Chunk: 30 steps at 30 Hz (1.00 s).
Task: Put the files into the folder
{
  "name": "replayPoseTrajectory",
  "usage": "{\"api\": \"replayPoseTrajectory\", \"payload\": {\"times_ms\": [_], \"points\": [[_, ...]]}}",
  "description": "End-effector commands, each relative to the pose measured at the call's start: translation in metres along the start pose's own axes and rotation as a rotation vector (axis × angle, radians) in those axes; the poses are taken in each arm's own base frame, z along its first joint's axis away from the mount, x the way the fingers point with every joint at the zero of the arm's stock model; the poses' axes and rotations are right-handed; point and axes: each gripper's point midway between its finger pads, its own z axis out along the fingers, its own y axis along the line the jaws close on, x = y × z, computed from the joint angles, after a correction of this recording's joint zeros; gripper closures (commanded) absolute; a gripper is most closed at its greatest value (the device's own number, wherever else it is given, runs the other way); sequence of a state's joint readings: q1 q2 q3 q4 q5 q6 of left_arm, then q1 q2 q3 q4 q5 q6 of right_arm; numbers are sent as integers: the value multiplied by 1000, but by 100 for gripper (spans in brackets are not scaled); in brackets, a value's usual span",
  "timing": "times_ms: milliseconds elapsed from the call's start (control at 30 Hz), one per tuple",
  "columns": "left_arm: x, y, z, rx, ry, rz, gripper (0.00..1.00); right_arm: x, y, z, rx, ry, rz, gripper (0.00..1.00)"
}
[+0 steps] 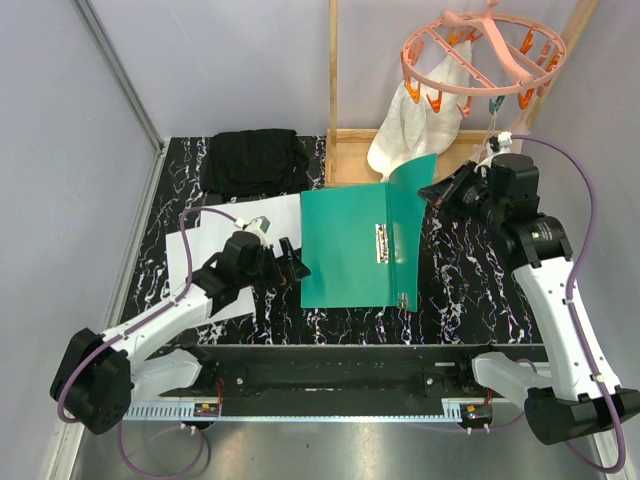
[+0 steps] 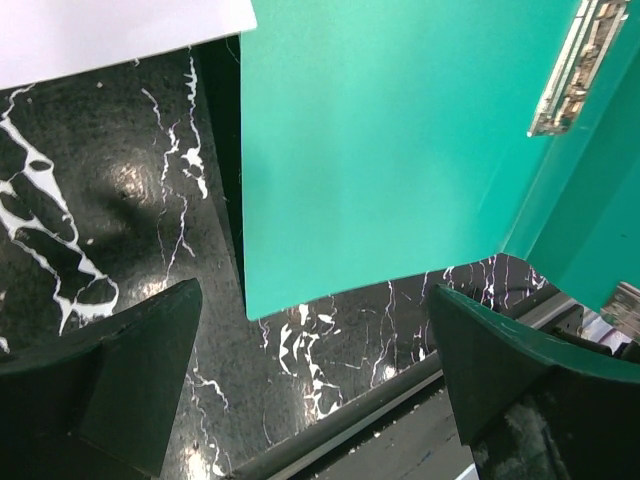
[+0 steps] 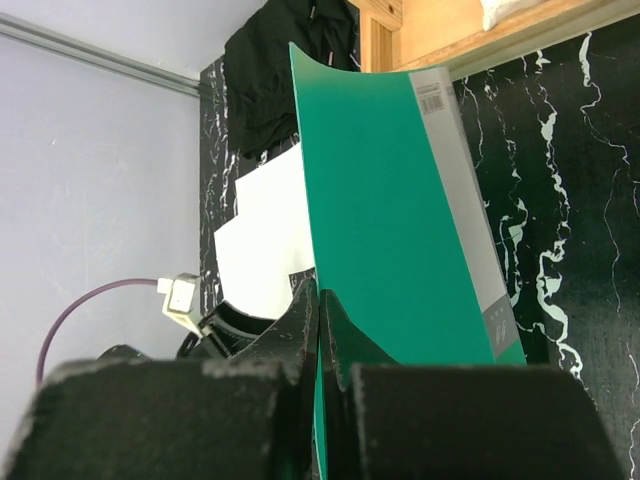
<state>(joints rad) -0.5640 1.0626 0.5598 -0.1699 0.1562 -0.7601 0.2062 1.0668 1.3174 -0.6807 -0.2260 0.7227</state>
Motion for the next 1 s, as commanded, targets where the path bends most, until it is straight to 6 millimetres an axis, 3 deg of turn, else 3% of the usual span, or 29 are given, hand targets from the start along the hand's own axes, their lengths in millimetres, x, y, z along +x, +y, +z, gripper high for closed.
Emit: {"api": "replayPoseTrajectory", "payload": {"times_ms": [0,233,500,633,700,733,867,900,933,967], "points": [[-13,-13,10,82,-41,33,1,-25,36,-35,-110,-105,-29,100],[-8,-29,18,174,16,44,1,-29,46,-53,-134,-127,-40,100],[-8,-35,19,248,-13,74,2,-22,57,-52,-188,-76,-35,100],[-28,-65,-1,358,-78,185,6,5,69,-34,-318,109,-116,100],[-47,-87,-18,399,-137,243,9,19,70,-27,-363,200,-141,100],[-53,-90,-22,389,-154,277,9,23,69,-26,-378,216,-171,100],[-90,-151,-59,521,-246,478,8,35,75,-29,-463,294,-229,100],[-88,-159,-59,558,-227,570,9,38,77,-31,-498,318,-251,100],[-101,-174,-69,588,-266,632,9,41,79,-32,-519,336,-264,100],[-104,-177,-64,590,-266,680,8,45,81,-34,-552,361,-277,100]]}}
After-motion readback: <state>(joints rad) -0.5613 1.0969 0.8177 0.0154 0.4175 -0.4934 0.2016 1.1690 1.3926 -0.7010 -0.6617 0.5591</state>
